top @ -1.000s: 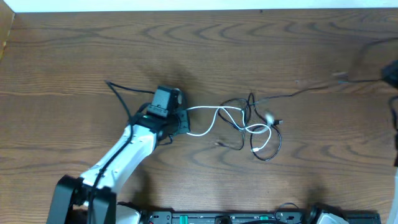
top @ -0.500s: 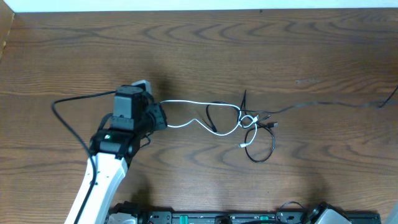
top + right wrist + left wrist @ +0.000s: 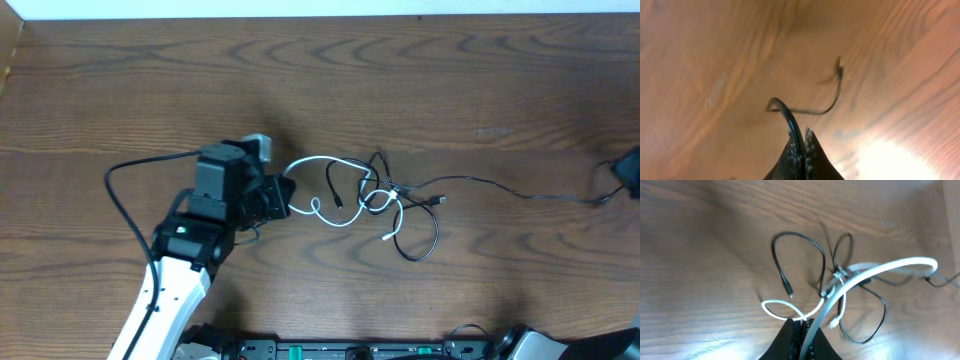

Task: Untangle cables

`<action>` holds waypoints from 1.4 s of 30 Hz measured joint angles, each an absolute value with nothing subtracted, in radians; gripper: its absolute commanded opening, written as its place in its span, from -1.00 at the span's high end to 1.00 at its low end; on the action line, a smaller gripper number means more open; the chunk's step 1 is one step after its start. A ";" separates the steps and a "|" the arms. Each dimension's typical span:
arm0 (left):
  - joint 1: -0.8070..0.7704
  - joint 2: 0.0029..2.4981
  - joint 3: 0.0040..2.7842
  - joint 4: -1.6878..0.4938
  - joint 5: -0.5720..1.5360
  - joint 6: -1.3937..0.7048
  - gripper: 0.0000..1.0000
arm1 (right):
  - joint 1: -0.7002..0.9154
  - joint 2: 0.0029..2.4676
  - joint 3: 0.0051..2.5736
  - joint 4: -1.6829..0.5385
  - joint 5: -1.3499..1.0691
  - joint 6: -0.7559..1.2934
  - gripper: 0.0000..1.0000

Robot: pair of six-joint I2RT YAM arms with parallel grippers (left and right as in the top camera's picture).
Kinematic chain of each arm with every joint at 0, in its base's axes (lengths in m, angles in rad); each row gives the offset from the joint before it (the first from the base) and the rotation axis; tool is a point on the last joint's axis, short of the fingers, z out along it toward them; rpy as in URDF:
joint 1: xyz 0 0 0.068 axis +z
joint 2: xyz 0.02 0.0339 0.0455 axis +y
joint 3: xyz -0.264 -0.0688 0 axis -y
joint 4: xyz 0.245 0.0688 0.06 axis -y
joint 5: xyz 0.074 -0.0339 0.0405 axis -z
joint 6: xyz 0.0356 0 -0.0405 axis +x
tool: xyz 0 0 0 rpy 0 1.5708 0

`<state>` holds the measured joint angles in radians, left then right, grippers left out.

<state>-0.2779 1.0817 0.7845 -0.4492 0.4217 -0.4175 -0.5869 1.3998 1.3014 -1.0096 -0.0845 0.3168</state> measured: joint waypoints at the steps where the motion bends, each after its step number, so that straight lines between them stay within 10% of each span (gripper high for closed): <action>1: -0.289 1.087 0.785 -0.451 0.421 -0.418 0.85 | -0.584 1.400 1.301 -1.029 -0.093 0.307 0.28; 3: -0.311 1.100 0.785 -0.458 0.420 -0.418 0.85 | -0.583 1.400 1.301 -1.066 -0.105 0.297 -0.29; 6: -0.339 1.118 0.785 -0.461 0.420 -0.418 0.85 | -0.583 1.400 1.301 -1.099 -0.138 0.283 -0.61; 33: -0.442 1.137 0.785 -0.463 0.360 -0.417 0.85 | 0.047 1.502 1.263 -0.910 -0.487 -0.103 -0.55; 42: -0.442 1.137 0.785 -0.464 0.360 -0.417 0.85 | 0.217 1.729 1.254 -0.804 -0.490 0.237 -0.68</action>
